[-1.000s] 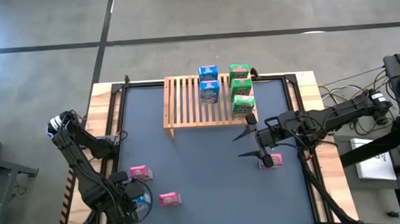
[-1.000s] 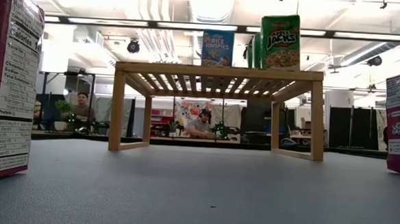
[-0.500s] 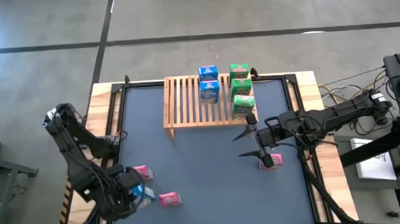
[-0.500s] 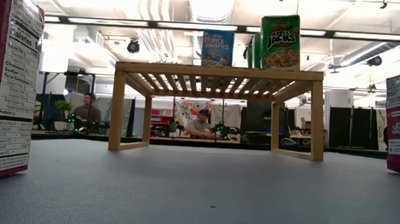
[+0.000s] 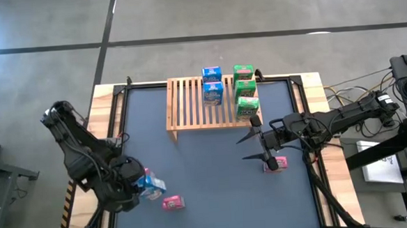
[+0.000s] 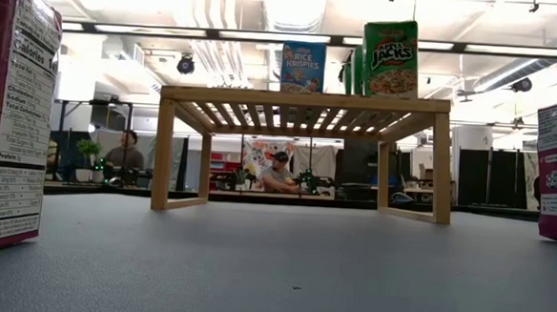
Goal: Stack cereal on shelf
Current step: Put the blue cereal box on the shelf aligned with the other blue cereal boxes
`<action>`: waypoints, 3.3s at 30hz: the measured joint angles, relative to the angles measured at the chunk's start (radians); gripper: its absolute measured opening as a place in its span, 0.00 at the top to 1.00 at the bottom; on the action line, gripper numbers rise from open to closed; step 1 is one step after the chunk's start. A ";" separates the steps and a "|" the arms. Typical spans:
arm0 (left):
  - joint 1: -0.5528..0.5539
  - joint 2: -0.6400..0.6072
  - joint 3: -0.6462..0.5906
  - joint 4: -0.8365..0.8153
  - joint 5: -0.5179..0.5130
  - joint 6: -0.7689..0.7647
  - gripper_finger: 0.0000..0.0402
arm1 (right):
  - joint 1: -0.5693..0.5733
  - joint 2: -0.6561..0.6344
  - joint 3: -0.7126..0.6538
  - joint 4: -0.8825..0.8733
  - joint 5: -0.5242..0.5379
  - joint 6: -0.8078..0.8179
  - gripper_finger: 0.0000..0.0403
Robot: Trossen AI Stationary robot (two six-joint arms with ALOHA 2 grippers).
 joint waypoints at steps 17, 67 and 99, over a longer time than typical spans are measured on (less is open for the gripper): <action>0.094 -0.006 0.000 0.018 -0.046 0.202 0.65 | 0.000 0.000 0.000 -0.001 0.000 0.001 0.39; 0.608 -0.007 0.070 0.356 -0.097 1.176 0.65 | 0.000 -0.001 0.043 -0.027 0.036 0.018 0.39; 0.839 0.017 0.070 0.610 0.175 1.325 0.65 | 0.000 0.041 0.045 0.014 0.140 -0.007 0.39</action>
